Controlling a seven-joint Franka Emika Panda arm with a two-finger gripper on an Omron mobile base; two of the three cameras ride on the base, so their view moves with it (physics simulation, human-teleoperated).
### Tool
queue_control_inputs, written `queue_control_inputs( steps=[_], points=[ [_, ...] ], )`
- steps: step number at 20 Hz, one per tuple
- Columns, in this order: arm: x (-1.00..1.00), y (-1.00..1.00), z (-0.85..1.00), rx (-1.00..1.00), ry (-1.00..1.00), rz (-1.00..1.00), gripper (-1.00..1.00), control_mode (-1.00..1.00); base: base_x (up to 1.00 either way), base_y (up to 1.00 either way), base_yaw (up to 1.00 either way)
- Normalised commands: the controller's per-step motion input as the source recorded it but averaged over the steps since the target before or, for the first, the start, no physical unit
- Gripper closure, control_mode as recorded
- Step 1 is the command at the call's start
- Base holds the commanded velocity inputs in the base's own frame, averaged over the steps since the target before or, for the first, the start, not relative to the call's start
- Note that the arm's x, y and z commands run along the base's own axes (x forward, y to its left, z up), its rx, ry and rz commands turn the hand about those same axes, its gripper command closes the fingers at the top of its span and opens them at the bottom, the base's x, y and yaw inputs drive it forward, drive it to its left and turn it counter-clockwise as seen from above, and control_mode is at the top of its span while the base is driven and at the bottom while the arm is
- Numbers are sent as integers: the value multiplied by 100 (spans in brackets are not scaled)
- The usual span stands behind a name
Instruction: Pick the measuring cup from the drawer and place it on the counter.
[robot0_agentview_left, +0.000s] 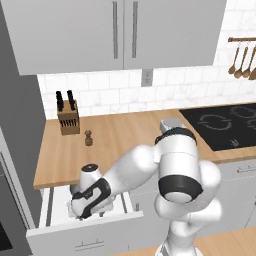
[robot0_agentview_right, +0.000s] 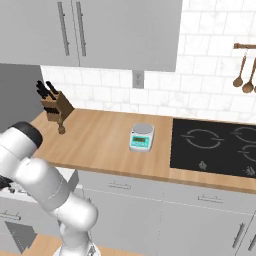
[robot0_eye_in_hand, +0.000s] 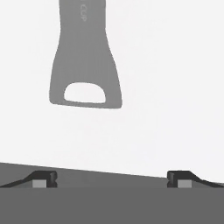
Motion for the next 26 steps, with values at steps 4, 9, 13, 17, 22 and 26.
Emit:
queue_control_inputs(
  steps=[4,9,13,17,22,26],
  points=[
    [-48,12,-39,0,0,0,-100,-100,0,0,0],
    [-77,2,-13,0,0,0,-100,-100,0,0,0],
    [-94,0,0,0,3,0,-100,-100,0,0,0],
    [-88,-1,7,0,15,0,-100,-100,0,0,0],
    [-90,0,3,0,20,-3,-100,-100,0,0,0],
    [-24,0,15,0,2,-7,-100,-100,0,0,0]
  ],
)
